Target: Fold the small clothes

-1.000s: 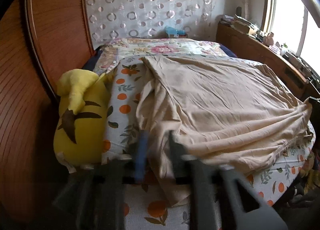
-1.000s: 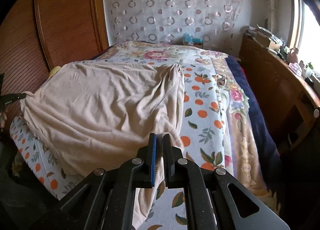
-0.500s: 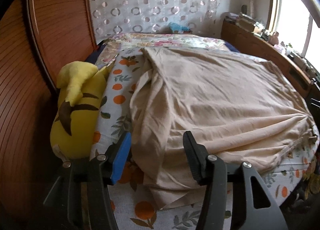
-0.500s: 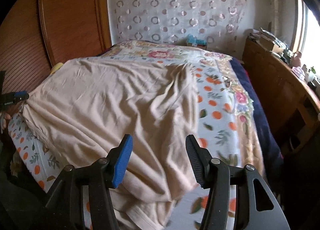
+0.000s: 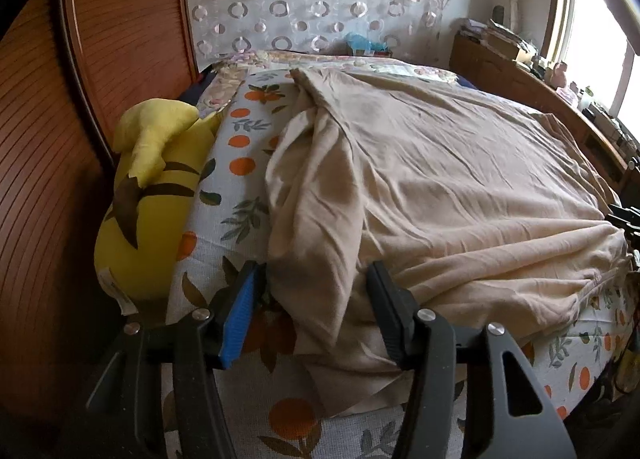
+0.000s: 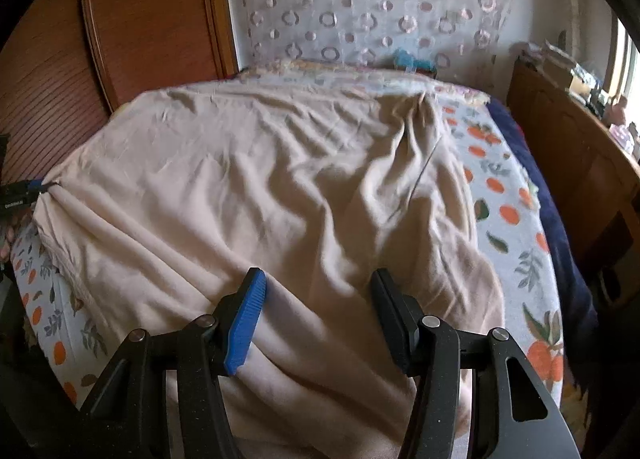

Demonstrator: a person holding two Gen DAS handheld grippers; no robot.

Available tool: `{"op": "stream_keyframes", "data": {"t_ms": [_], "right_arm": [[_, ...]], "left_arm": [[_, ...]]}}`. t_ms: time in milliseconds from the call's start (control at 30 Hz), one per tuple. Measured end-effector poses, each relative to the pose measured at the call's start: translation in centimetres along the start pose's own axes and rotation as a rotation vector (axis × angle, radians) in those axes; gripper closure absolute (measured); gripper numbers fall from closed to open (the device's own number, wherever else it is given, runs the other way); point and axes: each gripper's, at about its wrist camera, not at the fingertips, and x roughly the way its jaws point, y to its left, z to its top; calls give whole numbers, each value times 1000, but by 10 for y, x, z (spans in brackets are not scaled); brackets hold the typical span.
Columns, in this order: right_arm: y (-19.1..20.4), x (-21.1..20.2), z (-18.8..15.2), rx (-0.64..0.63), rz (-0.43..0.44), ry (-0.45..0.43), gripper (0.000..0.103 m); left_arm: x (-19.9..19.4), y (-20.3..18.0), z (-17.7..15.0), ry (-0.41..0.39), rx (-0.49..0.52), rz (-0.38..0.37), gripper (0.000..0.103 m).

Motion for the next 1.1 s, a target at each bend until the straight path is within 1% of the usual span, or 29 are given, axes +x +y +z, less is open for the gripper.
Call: {"op": "stream_keyframes", "data": {"t_ms": [100,133,233,433,767,833,900,933,967,1100], "right_arm": [[6,4,2,-24,-22,5,45],[9,4,2,-34,-26,7,44],[9,4,3,-34,-19,8,42],[9,3,1,-34,-14,5,41],[9,3,0,-36,-13,5,40],[9,3,0,-35,-11,4,40],[9,3,0,-32,-9,3,40],[9,2,0,-31,-7,3,40],[10,2,-1,-30,-6,2,40],[8,1,0,-26,-2,1,40]], "left_arm": [[0,0,-2,-7,2,3,46],[-1,1,-2,-4,-1,0,46],[-4,3,-3,4,-6,-5,46],[-16,11,-14,2,-61,-30,46],[-23,9,-23,-8,-65,-22,46],[-23,10,-23,-14,-76,-37,46],[-23,12,-22,-23,-95,-66,47],[-23,13,-22,-24,-104,-74,51],[-23,13,-22,-27,-106,-70,55],[-22,9,-22,-29,-80,-40,60]]}}
